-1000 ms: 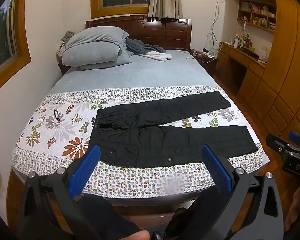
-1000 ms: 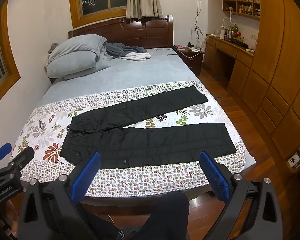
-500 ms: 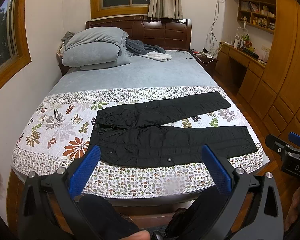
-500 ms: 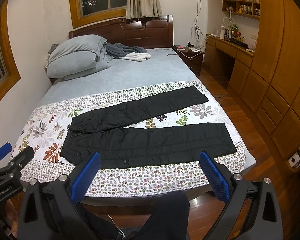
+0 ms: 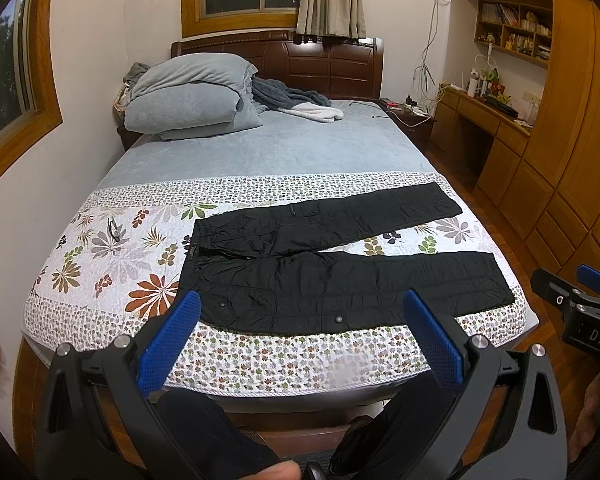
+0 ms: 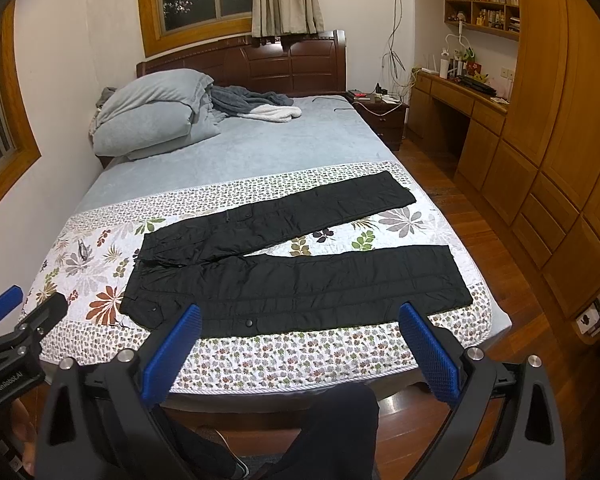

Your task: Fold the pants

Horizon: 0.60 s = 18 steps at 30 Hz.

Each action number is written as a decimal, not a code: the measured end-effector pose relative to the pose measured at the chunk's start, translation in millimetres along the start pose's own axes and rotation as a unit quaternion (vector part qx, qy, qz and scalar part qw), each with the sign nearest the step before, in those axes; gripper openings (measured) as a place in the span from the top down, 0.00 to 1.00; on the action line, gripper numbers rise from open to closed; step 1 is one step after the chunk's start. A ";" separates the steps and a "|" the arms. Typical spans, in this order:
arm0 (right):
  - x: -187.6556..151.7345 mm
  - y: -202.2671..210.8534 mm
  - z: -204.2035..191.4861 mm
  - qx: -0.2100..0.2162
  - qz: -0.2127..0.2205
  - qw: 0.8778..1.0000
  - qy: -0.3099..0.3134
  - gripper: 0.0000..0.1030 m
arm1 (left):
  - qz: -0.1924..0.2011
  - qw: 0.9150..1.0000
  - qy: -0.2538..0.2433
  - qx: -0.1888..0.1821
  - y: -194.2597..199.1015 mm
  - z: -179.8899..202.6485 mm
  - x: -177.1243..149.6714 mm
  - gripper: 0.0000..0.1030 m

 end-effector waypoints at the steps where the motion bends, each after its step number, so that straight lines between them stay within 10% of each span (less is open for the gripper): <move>1: 0.0 -0.2 -0.6 0.000 0.000 1.000 0.001 0.03 | 0.000 1.000 0.000 0.000 0.0 0.1 0.2 0.02; 18: -1.3 2.0 1.4 -0.005 0.005 1.000 0.002 0.03 | -0.003 1.000 -0.002 -0.002 -1.6 5.8 -3.8 0.02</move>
Point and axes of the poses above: each gripper's, at about its wrist camera, not at the fingertips, and y roughly against the way its jaws point, z to its right, x to its top, the point moved 2 cm from there along -y, roughly the way its jaws point, and after that the axes turned 15 degrees about z, right-handed, at the moved point
